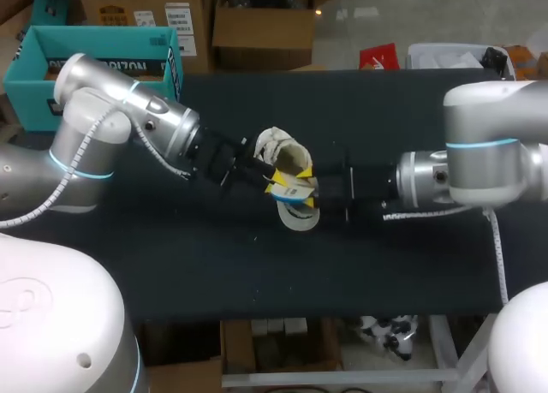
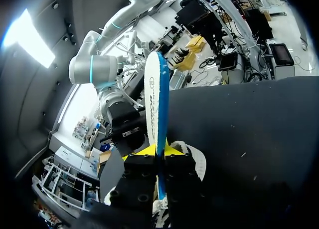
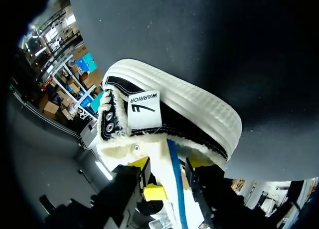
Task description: Open the shoe tongue, take the insole out of the shoe, put the insole back into the shoe, and pack the shoe into the shoebox
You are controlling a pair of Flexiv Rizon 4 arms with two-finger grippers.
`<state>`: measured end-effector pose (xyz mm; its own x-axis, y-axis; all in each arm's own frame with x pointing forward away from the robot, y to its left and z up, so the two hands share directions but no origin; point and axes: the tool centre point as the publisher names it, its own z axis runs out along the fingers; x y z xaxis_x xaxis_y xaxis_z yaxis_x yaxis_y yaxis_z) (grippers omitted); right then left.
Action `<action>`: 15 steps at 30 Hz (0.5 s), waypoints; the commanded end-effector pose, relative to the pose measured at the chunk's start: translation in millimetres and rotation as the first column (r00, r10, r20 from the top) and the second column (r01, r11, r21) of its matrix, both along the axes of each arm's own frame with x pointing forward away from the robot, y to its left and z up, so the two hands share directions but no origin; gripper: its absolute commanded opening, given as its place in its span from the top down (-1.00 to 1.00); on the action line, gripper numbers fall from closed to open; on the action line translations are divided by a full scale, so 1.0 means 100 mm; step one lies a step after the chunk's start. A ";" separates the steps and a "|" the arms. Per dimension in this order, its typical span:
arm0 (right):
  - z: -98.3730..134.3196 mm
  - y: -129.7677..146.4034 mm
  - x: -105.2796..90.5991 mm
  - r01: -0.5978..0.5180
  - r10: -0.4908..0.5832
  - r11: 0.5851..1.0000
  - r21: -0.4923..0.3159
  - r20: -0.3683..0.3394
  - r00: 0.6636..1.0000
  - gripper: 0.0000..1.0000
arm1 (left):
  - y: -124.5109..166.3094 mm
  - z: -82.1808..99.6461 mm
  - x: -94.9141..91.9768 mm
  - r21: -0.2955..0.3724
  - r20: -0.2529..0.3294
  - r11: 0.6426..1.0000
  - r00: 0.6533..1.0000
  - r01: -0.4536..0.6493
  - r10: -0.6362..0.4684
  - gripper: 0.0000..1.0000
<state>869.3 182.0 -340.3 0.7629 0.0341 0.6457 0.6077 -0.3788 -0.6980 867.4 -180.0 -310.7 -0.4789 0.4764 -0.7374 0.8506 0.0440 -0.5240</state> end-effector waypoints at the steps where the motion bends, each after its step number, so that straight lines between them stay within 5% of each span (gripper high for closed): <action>1: 0.14 -0.03 -0.17 0.035 -0.034 0.999 -0.031 0.013 0.999 0.09 | 0.00 -0.02 -0.01 -0.006 0.002 1.000 1.000 -0.006 0.006 1.00; 7: 0.14 -0.02 -0.20 0.032 -0.031 0.999 -0.027 0.026 0.999 0.53 | -0.01 -0.03 -0.02 -0.009 0.005 1.000 1.000 -0.005 0.005 1.00; 10: 0.12 -0.02 -0.17 0.021 -0.020 1.000 -0.014 0.028 0.999 1.00 | -0.02 -0.03 -0.03 -0.008 0.008 1.000 1.000 -0.004 0.004 1.00; 15: 0.09 0.00 -0.11 0.005 -0.004 1.000 -0.017 0.041 0.999 1.00 | -0.04 -0.04 -0.05 0.001 0.022 1.000 1.000 -0.002 0.002 1.00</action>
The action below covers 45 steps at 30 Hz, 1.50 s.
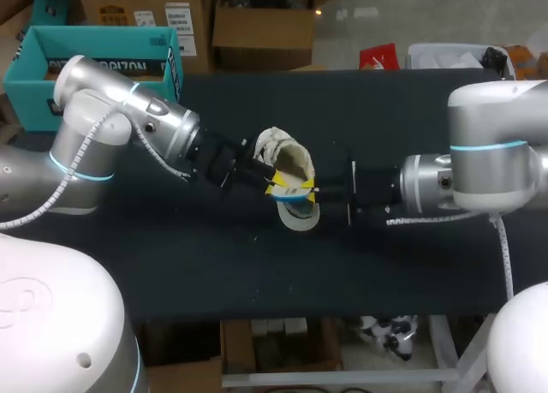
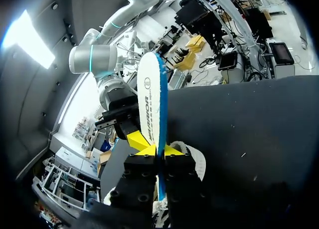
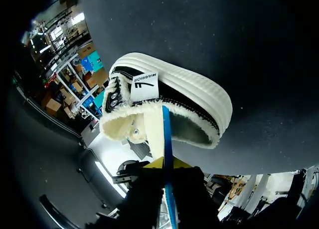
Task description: Open the shoe tongue, take the insole out of the shoe, put the insole back into the shoe, and pack the shoe into the shoebox
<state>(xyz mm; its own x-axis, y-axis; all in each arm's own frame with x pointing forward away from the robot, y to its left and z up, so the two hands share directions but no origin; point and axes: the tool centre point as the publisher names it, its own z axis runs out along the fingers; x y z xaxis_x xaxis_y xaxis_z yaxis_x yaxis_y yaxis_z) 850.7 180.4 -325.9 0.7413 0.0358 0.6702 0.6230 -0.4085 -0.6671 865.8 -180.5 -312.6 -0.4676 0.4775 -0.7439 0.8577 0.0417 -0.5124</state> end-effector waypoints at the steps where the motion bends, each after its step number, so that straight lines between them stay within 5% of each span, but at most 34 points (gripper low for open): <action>1: -0.05 0.03 0.09 -0.010 0.010 1.000 -0.010 0.012 1.000 1.00 | -0.03 -0.02 -0.04 0.001 0.021 1.000 1.000 -0.007 0.007 1.00; 13: -0.13 0.04 0.23 0.009 -0.004 0.997 -0.077 0.060 0.998 1.00 | 0.00 -0.15 0.07 0.025 0.063 0.999 0.998 -0.033 0.031 1.00; 24: -0.29 0.06 0.46 0.010 -0.008 0.996 -0.091 0.021 1.000 1.00 | 0.02 -0.31 0.38 0.038 -0.002 0.996 0.997 -0.079 0.079 1.00; 34: -0.34 0.06 0.49 0.018 -0.018 0.995 -0.096 0.010 1.000 1.00 | -0.03 -0.30 0.36 0.044 -0.017 0.997 0.998 -0.065 0.066 1.00; 37: -0.34 0.06 0.48 0.027 -0.026 0.995 -0.099 0.007 1.000 1.00 | -0.05 -0.26 0.27 0.048 -0.009 0.998 0.999 -0.051 0.051 0.33; 41: -0.36 0.04 0.49 0.034 -0.034 0.995 -0.096 0.004 0.999 1.00 | -0.04 -0.21 0.22 0.036 0.002 0.998 0.999 -0.044 0.044 0.14; 45: -0.38 0.03 0.51 0.037 -0.037 0.995 -0.091 0.003 0.999 1.00 | -0.06 -0.19 0.15 0.014 0.024 0.999 0.999 -0.041 0.040 0.26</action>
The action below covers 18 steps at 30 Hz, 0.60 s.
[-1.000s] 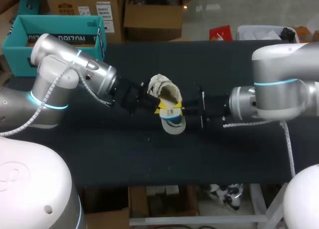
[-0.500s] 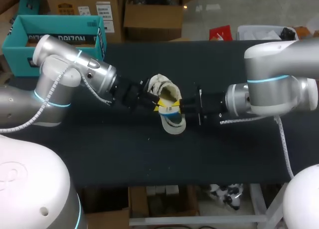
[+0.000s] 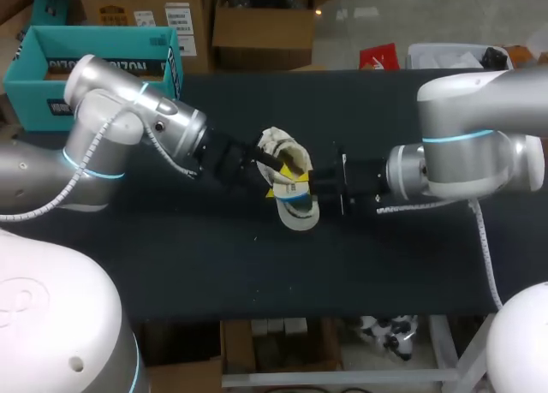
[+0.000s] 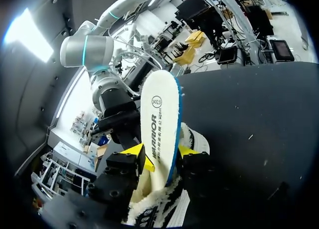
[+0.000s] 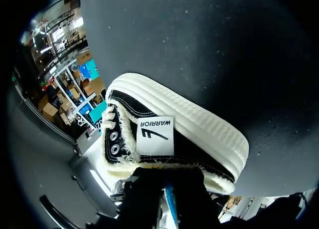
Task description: Open the shoe tongue, take the insole out of the shoe, put the insole back into the shoe, and pack the shoe into the shoebox
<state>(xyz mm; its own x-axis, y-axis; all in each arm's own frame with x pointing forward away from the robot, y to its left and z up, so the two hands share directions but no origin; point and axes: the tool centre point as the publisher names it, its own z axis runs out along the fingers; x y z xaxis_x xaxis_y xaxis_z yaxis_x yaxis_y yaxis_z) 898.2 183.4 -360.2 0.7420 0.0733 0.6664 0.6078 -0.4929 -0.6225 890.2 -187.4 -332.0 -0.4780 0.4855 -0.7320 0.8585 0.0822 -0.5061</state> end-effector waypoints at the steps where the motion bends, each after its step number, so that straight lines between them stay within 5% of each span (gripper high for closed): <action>1: -0.04 -0.01 0.04 0.003 -0.003 1.000 0.006 -0.002 1.000 1.00 | 0.01 0.01 -0.10 -0.016 0.019 1.000 1.000 -0.010 0.010 0.35; 4: -0.03 -0.03 0.04 0.017 -0.017 1.000 0.001 -0.005 1.000 1.00 | 0.02 0.02 -0.13 -0.018 0.022 1.000 1.000 -0.008 0.008 0.45; 13: 0.01 -0.05 0.03 0.035 -0.035 0.999 -0.010 0.000 0.999 1.00 | 0.05 0.06 -0.17 -0.021 0.026 1.000 1.000 -0.008 0.009 0.23; 15: 0.00 -0.06 0.04 0.036 -0.036 0.999 -0.009 -0.002 0.999 1.00 | 0.04 0.06 -0.19 -0.021 0.034 1.000 0.999 0.000 0.001 0.35; 16: 0.00 -0.06 0.04 0.037 -0.037 0.999 -0.007 -0.002 0.999 1.00 | 0.03 0.06 -0.20 -0.021 0.037 1.000 0.999 0.002 -0.001 0.88; 18: -0.01 -0.06 0.04 0.038 -0.038 0.999 -0.005 -0.004 0.999 1.00 | 0.02 0.07 -0.21 -0.020 0.049 1.000 0.999 0.007 -0.006 1.00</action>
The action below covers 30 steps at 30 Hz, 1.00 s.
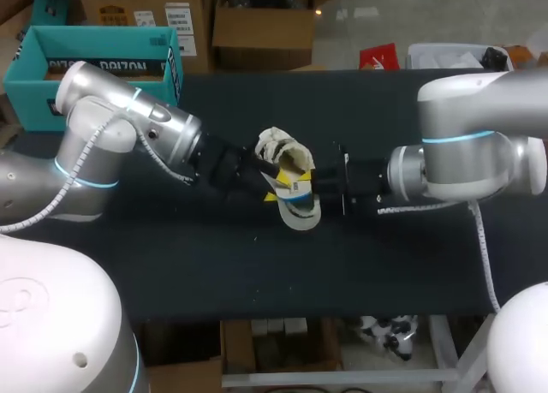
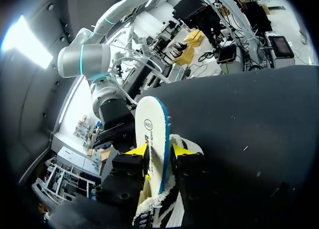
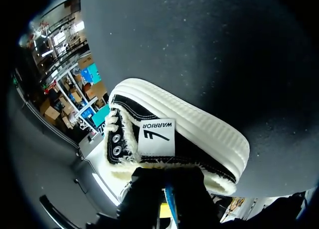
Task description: Open the shoe tongue, take the insole out of the shoe, put the insole back into the shoe, and pack the shoe into the shoebox
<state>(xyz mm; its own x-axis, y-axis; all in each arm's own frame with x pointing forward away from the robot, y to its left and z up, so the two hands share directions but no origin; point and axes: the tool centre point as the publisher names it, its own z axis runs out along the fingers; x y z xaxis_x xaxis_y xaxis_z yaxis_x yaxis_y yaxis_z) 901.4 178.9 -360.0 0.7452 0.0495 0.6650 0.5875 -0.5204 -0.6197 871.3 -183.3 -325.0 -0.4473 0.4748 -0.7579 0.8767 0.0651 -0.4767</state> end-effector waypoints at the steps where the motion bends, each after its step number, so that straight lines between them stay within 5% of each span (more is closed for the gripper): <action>1: -0.01 -0.01 0.01 0.000 0.000 1.000 0.003 -0.003 1.000 1.00 | -0.03 0.00 -0.03 -0.003 0.013 1.000 1.000 -0.001 0.001 1.00; 7: 0.01 -0.01 -0.06 0.010 -0.010 1.000 -0.003 -0.004 1.000 1.00 | -0.04 0.00 -0.03 0.001 0.020 1.000 1.000 0.000 0.000 1.00; 9: 0.04 -0.02 -0.10 0.010 -0.010 1.000 -0.002 -0.004 1.000 0.25 | -0.03 0.00 -0.02 0.005 0.017 1.000 1.000 -0.004 0.004 1.00; 12: 0.11 -0.01 -0.21 0.020 -0.020 1.000 -0.008 -0.002 1.000 0.11 | -0.02 -0.01 -0.02 0.004 0.014 1.000 1.000 -0.010 0.010 1.00; 17: 0.20 -0.02 -0.35 0.039 -0.039 0.999 -0.019 0.010 0.999 0.25 | -0.01 -0.01 -0.03 0.001 0.012 1.000 1.000 -0.017 0.016 1.00; 23: 0.19 -0.04 -0.36 0.029 -0.029 1.000 -0.001 0.015 0.999 1.00 | -0.03 -0.01 -0.05 -0.003 0.012 1.000 1.000 -0.014 0.015 1.00; 30: 0.15 -0.01 -0.31 0.009 -0.008 1.000 -0.012 0.030 1.000 1.00 | -0.04 -0.01 -0.05 -0.004 0.017 1.000 1.000 -0.013 0.013 1.00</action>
<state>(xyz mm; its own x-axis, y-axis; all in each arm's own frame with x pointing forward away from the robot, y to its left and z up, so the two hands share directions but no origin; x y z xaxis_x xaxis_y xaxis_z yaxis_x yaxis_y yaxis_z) 865.9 176.0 -341.9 0.7245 0.0489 0.6875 0.5988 -0.5386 -0.5927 866.9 -185.6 -323.3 -0.4416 0.4709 -0.7637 0.8826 0.0748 -0.4642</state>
